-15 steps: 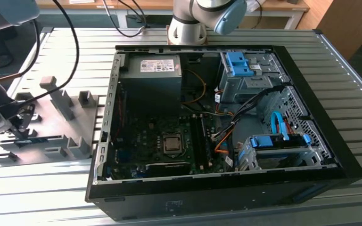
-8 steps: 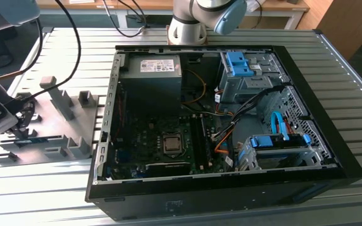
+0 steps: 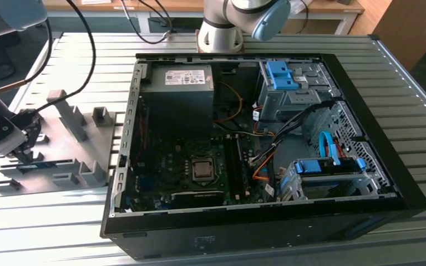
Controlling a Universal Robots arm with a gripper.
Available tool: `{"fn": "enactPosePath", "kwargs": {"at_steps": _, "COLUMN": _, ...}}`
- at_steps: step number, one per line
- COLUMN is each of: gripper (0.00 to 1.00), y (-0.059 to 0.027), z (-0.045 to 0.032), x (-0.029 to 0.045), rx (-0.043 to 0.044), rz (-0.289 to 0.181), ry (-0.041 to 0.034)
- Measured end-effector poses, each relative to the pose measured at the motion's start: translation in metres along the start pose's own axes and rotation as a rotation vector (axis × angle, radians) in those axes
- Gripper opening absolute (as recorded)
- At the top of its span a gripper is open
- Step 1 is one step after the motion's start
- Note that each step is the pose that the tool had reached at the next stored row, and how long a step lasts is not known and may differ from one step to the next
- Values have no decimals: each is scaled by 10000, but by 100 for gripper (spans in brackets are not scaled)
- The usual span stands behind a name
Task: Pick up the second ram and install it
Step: 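Pick up the second ram and move it above second insertion slot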
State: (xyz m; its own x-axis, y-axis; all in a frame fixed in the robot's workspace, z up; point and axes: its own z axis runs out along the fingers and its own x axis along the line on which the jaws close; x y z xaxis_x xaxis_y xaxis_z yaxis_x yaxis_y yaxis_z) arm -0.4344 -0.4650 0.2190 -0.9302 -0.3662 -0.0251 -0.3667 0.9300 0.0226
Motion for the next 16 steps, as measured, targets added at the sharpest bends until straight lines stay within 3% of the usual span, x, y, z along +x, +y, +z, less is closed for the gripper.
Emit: {"fn": "enactPosePath", "kwargs": {"at_steps": 16, "gripper": 10, "y": 0, "z": 0, "x": 0, "rx": -47, "rz": -1872, "ry": 42}}
